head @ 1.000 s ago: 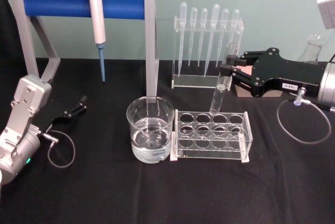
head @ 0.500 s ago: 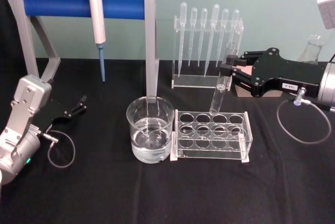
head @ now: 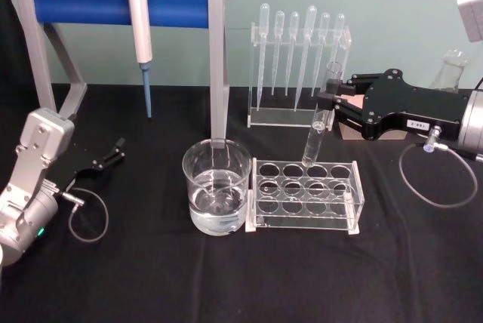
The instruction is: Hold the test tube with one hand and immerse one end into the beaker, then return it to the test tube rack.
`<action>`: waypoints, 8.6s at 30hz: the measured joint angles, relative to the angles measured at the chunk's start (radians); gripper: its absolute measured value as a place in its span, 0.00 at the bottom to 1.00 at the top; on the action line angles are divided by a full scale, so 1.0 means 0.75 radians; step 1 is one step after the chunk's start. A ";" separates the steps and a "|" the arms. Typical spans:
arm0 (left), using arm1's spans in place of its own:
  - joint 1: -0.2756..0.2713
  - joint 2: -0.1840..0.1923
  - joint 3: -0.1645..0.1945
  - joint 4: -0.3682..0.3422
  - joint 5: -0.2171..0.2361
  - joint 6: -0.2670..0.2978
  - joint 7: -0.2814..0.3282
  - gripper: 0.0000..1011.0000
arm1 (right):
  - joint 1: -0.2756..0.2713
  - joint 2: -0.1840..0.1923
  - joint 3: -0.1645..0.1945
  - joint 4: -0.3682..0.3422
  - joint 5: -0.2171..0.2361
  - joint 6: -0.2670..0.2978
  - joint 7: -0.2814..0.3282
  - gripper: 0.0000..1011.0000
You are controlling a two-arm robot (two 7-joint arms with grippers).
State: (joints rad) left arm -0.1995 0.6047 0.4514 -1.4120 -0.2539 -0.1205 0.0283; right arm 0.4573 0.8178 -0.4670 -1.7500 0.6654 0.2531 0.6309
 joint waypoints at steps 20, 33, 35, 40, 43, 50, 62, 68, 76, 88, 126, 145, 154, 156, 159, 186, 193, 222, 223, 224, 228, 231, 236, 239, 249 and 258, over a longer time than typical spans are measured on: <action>0.000 0.000 0.000 0.000 0.000 0.000 0.000 0.99 | 0.000 0.000 0.000 0.000 0.000 0.000 0.000 0.24; 0.000 0.000 0.000 0.000 0.000 0.000 0.000 0.99 | 0.000 0.000 0.000 0.000 0.000 0.000 0.000 0.24; 0.000 0.000 0.000 0.000 0.000 0.000 0.000 0.99 | 0.000 0.000 0.000 0.000 0.000 0.000 0.000 0.24; 0.000 0.000 0.000 0.000 0.000 0.000 0.000 0.99 | 0.000 0.000 0.000 0.000 0.000 0.000 0.000 0.24; 0.000 0.000 0.000 0.000 0.000 0.000 0.000 0.99 | 0.000 0.000 0.000 0.000 0.000 0.000 0.000 0.24; 0.000 0.000 0.000 0.000 0.000 0.000 0.000 0.99 | 0.000 0.000 0.000 0.000 0.000 0.000 0.000 0.24; 0.000 0.000 0.000 0.000 0.000 0.000 0.000 0.99 | 0.000 0.000 0.000 0.000 0.000 0.000 0.000 0.24; 0.000 0.000 0.000 0.000 0.000 0.000 0.000 0.99 | 0.000 0.000 0.000 0.000 0.000 0.000 0.000 0.24; 0.000 0.000 0.000 0.000 0.000 0.000 0.000 0.99 | 0.000 0.000 0.000 0.000 0.000 0.000 0.000 0.24; 0.000 0.000 0.000 0.000 0.000 0.000 0.000 0.99 | 0.013 -0.004 -0.011 0.000 -0.004 0.000 0.000 0.24; 0.000 0.000 0.000 0.000 0.000 0.000 0.000 0.99 | 0.296 -0.265 -0.299 0.091 -0.047 0.083 -0.016 0.24; 0.000 0.000 0.000 0.000 0.000 0.000 0.000 0.99 | 0.259 -0.379 -0.346 0.286 -0.153 -0.073 0.024 0.24; 0.000 0.000 0.000 0.000 0.000 0.000 0.000 0.99 | 0.229 -0.402 -0.351 0.334 -0.204 -0.113 0.043 0.24; 0.000 0.000 0.000 0.000 0.000 0.000 0.000 0.99 | 0.222 -0.404 -0.351 0.342 -0.215 -0.116 0.045 0.24; 0.000 0.000 0.000 0.000 0.000 0.000 0.000 0.99 | 0.214 -0.406 -0.347 0.347 -0.223 -0.118 0.047 0.24; 0.000 0.000 0.000 0.000 0.000 0.000 0.000 0.99 | 0.151 -0.425 -0.307 0.378 -0.262 -0.125 0.062 0.24; 0.000 0.000 0.000 0.000 0.000 0.000 0.000 0.99 | 0.140 -0.433 -0.301 0.393 -0.263 -0.128 0.062 0.24; 0.000 0.000 0.000 0.000 0.000 0.000 0.000 0.99 | 0.117 -0.437 -0.303 0.396 -0.274 -0.129 0.073 0.24; 0.000 0.000 0.000 0.000 0.000 0.000 0.000 0.99 | 0.117 -0.437 -0.303 0.396 -0.274 -0.129 0.073 0.24; 0.000 0.000 0.000 0.000 0.000 0.000 0.000 0.99 | 0.117 -0.437 -0.303 0.396 -0.274 -0.129 0.073 0.24; 0.000 0.000 0.000 0.000 0.000 0.000 0.000 0.99 | 0.118 -0.437 -0.303 0.396 -0.273 -0.129 0.072 0.24; 0.000 0.000 0.000 0.000 0.000 0.000 0.000 0.99 | 0.118 -0.437 -0.303 0.396 -0.273 -0.129 0.072 0.24; 0.000 0.000 0.000 0.000 0.000 0.000 0.000 0.99 | 0.119 -0.437 -0.303 0.396 -0.272 -0.128 0.072 0.24; 0.000 0.000 0.000 0.000 0.000 0.000 0.000 0.99 | 0.119 -0.437 -0.303 0.396 -0.272 -0.128 0.072 0.24; 0.000 0.000 0.000 0.000 0.000 0.000 0.000 0.99 | 0.119 -0.437 -0.303 0.396 -0.271 -0.128 0.072 0.24; 0.000 0.000 0.000 0.000 0.000 0.000 0.000 0.99 | 0.119 -0.437 -0.303 0.396 -0.271 -0.128 0.072 0.24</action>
State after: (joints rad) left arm -0.1995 0.6047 0.4514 -1.4120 -0.2539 -0.1205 0.0283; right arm 0.5468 0.4899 -0.6940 -1.4528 0.4619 0.1569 0.6846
